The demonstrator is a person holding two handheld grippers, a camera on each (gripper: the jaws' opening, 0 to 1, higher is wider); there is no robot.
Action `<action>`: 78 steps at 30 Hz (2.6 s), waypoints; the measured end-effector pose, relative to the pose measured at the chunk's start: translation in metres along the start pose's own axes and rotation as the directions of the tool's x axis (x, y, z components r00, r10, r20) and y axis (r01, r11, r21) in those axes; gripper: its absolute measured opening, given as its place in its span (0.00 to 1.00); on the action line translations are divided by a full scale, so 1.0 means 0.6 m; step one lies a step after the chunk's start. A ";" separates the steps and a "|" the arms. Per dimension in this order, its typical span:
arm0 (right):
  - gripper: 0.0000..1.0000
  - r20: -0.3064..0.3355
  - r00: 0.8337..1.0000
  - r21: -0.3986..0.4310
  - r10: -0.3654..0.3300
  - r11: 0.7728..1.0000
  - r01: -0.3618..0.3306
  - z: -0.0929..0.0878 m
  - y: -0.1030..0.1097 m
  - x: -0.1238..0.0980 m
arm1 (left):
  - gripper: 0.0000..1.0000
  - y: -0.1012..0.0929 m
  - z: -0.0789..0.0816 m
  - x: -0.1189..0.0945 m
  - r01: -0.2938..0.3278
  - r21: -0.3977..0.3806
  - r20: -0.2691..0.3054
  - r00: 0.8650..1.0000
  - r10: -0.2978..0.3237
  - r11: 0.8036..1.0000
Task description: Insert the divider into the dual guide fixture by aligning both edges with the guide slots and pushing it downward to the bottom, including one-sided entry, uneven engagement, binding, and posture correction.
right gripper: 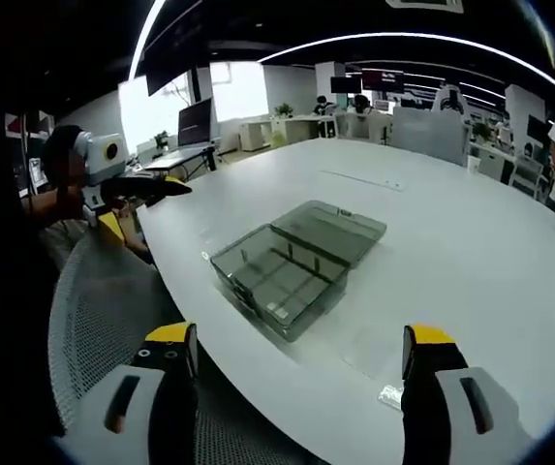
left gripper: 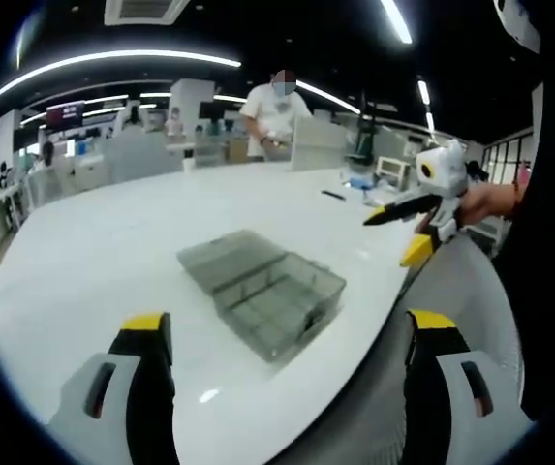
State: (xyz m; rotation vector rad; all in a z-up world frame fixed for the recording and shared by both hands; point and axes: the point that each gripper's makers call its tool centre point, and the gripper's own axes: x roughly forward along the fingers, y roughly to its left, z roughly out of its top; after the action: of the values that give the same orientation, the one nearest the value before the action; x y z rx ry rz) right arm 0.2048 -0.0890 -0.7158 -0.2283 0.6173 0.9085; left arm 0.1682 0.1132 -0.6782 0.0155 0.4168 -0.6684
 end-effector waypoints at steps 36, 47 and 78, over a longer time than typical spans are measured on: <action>0.79 -0.013 0.998 0.040 -0.056 0.998 0.056 -0.017 -0.037 -0.012 | 0.98 -0.029 0.024 0.044 0.063 0.034 -0.001 0.998 -0.063 0.997; 0.76 -0.047 0.995 0.065 -0.088 0.994 0.091 -0.034 -0.055 -0.013 | 0.98 -0.046 0.018 0.059 0.109 0.032 -0.018 0.994 -0.109 0.994; 0.68 -0.142 0.979 0.143 -0.148 0.975 0.168 -0.088 -0.117 0.003 | 0.97 -0.075 0.018 0.084 0.142 0.019 -0.043 0.989 -0.141 0.990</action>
State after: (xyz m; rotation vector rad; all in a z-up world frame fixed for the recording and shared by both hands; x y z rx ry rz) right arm 0.2398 -0.1531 -0.7640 -0.1963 0.7767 0.6922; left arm 0.1805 0.0459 -0.6823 0.0205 0.4534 -0.8135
